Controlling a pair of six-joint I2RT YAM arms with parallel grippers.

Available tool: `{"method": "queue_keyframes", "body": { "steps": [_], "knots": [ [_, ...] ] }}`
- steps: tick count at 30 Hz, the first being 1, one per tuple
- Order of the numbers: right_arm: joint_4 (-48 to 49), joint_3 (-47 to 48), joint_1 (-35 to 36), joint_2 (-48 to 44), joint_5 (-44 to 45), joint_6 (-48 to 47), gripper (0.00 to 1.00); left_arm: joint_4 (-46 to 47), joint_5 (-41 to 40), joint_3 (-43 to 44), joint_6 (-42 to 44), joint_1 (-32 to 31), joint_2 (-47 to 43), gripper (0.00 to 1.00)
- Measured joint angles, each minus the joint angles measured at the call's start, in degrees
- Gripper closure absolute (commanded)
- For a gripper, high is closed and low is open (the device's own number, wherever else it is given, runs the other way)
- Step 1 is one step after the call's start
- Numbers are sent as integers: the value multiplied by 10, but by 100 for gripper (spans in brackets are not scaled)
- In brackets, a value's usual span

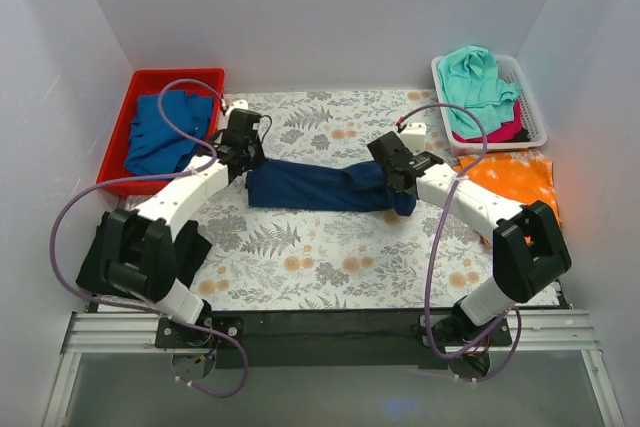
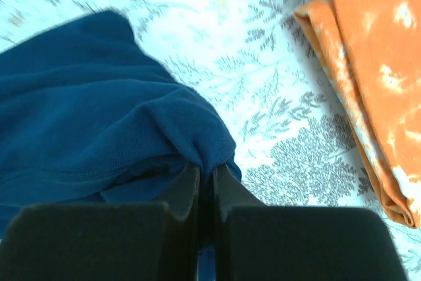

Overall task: Fold and stack the t-shirts
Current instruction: Flatten out the tshirt

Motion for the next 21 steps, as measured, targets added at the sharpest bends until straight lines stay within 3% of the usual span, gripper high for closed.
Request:
{"method": "queue_keyframes", "body": {
  "steps": [7, 16, 21],
  "knots": [
    [0, 87, 0, -22, 8, -23, 99, -2, -152, 42, 31, 0, -148, 100],
    [7, 173, -19, -36, 11, -49, 99, -2, -278, 97, 45, -2, -199, 100],
    [38, 193, -37, -66, -7, -61, 99, 46, -307, 111, 83, -7, -240, 100]
  ]
}}
